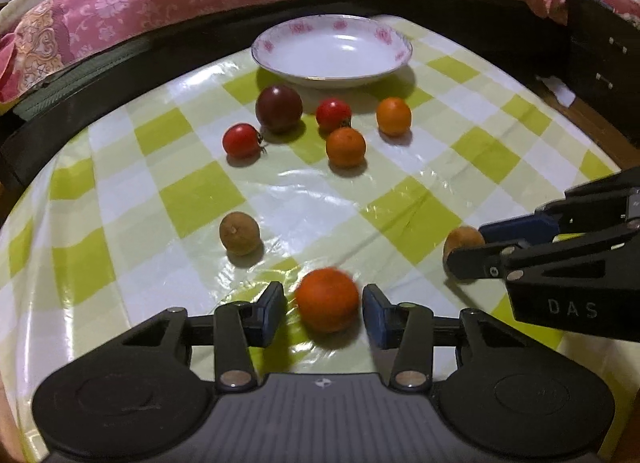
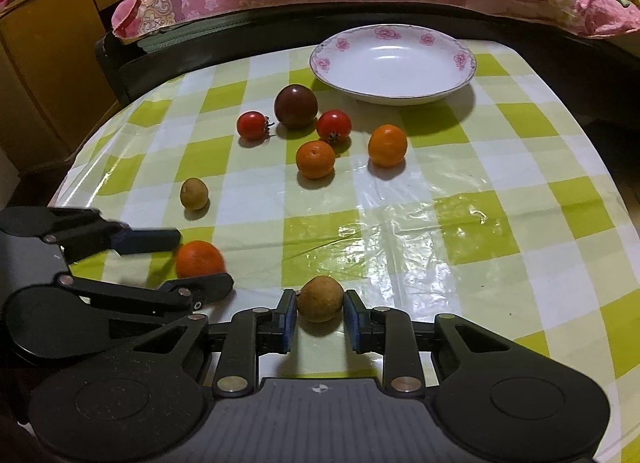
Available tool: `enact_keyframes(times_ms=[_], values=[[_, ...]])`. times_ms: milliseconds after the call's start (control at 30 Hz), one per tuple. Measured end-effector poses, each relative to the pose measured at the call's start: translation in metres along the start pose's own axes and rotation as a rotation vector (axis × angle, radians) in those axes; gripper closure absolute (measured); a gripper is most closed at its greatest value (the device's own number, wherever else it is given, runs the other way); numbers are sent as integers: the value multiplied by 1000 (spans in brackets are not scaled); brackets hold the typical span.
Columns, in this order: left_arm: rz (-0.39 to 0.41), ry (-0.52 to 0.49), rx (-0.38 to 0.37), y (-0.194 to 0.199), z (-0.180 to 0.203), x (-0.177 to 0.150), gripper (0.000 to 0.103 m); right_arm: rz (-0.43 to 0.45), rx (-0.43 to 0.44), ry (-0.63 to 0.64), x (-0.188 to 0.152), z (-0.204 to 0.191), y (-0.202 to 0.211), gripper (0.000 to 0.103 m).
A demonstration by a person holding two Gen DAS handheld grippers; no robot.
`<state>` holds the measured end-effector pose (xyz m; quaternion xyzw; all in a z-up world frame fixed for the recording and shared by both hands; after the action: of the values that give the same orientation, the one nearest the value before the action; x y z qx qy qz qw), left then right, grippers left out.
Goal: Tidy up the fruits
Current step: 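Close the right gripper on the brown fruit while the left gripper grasps the orange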
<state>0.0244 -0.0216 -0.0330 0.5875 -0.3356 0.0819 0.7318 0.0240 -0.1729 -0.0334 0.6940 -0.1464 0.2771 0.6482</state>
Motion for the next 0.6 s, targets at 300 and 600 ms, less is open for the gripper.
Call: enact_keyframes(times_ms=[300,600], values=[[-12,8,-1,-1,1,2,60,4,-11,-10,0,3,2,81],[11,-51,44,3,11,-7,59,22,-40,-3,0,4,6,81]])
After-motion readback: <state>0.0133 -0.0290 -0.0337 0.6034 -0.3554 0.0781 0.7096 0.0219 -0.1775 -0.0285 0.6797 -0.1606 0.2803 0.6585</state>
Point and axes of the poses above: each gripper's, at about its wrist camera, not at the fingertips, and y roughly against the way its jaws point, z to its right, x to its top, the point moved 1 cm from there along -y, roughly the way its jaws point, and after that the axes turned 6 degrees about -x, right-handed, at the moved point
